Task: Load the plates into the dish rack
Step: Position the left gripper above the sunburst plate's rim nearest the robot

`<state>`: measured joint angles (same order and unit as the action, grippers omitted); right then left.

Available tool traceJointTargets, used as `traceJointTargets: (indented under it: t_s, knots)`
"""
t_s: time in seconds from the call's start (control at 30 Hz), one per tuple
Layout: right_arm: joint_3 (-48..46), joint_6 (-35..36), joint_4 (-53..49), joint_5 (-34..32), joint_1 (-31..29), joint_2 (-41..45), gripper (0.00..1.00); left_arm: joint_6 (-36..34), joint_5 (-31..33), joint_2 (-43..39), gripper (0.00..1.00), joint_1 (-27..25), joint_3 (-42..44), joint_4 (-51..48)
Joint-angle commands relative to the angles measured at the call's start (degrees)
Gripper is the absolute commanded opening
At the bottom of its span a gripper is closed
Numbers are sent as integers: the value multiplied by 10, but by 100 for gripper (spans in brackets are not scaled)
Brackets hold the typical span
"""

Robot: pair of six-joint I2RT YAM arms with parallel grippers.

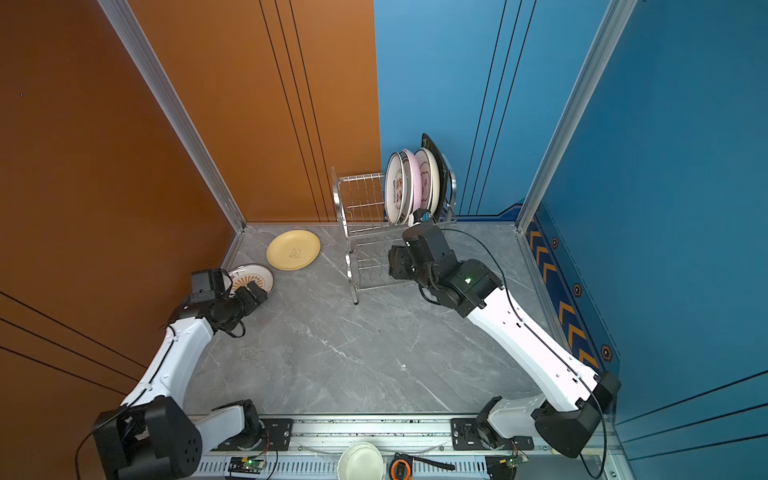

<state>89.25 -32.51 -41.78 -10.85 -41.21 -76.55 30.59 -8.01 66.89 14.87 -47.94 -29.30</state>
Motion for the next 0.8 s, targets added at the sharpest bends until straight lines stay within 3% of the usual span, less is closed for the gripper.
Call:
traceJointTargets:
  t_s: [0.0, 0.3, 0.77]
  knots:
    - [-27, -29, 10, 70, 25, 19, 62, -61, 20, 59, 99, 61, -60, -13]
    - [-32, -37, 9, 103, 36, 14, 62, -92, -35, 200, 95, 151, -144, 29]
    - [-32, -40, 8, 109, 40, 1, 62, -127, -13, 334, 92, 192, -234, 65]
